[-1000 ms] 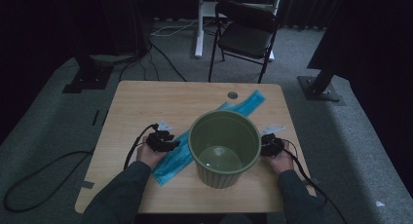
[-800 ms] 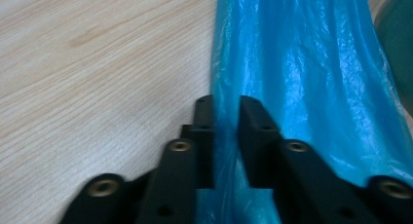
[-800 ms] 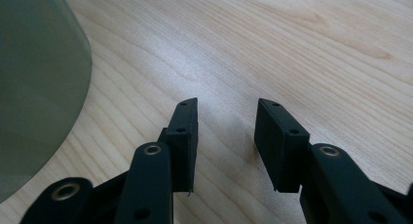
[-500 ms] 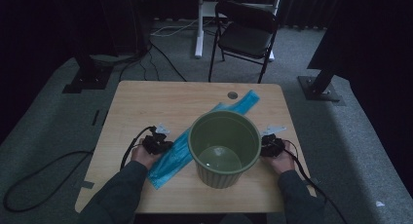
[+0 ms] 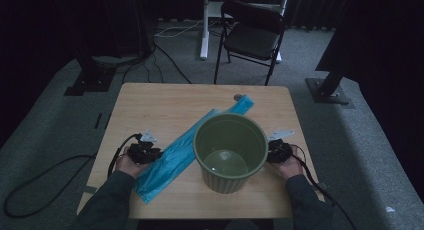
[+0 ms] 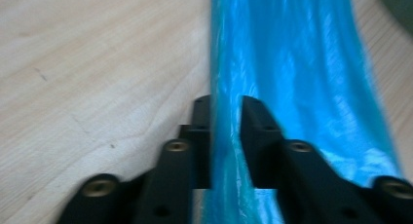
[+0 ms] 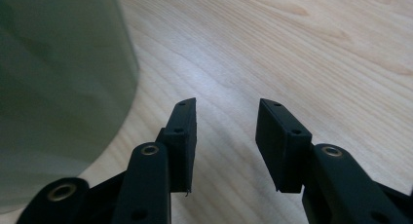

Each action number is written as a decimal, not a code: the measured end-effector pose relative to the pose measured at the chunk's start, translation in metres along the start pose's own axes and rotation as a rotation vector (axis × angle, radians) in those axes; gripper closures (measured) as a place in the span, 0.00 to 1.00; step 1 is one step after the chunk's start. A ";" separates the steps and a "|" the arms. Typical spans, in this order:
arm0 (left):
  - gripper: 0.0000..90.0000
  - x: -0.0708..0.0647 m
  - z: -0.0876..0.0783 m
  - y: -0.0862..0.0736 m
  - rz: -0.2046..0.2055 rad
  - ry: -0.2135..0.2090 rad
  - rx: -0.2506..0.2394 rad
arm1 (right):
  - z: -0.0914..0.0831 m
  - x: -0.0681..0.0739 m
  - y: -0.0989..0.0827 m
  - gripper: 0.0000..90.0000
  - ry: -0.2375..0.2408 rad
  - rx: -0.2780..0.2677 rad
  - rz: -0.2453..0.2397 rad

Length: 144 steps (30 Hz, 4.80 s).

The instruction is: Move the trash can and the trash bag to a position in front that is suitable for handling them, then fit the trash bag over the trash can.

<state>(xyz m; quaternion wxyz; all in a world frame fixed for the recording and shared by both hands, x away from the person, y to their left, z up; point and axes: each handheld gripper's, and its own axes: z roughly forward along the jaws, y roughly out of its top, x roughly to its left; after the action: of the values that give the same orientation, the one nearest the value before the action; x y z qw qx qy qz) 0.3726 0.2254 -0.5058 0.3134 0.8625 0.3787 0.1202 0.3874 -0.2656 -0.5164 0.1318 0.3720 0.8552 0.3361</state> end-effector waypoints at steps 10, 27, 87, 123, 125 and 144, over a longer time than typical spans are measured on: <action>0.65 -0.035 -0.006 0.020 0.043 -0.131 -0.118 | -0.015 0.003 0.000 0.63 0.063 0.028 -0.054; 0.62 -0.087 0.008 0.037 0.181 -0.253 -0.129 | -0.033 0.019 0.002 0.62 0.179 0.020 -0.160; 0.55 0.005 0.032 0.046 -0.061 -0.031 -0.134 | 0.012 -0.006 0.005 0.57 -0.026 0.025 -0.050; 0.53 0.004 0.078 0.062 -0.057 -0.082 -0.025 | 0.021 -0.003 0.002 0.57 -0.031 0.065 -0.065; 0.54 0.003 0.080 0.061 -0.050 -0.078 -0.012 | 0.021 -0.003 0.002 0.57 -0.031 0.066 -0.067; 0.72 -0.009 0.074 0.055 0.017 0.028 0.006 | 0.021 -0.002 0.002 0.57 -0.023 0.070 -0.055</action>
<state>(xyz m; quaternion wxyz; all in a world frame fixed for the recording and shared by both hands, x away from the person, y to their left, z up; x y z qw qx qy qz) 0.4315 0.1569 -0.5284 0.3045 0.8648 0.3762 0.1335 0.3993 -0.2561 -0.5303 0.1377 0.3564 0.8748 0.2981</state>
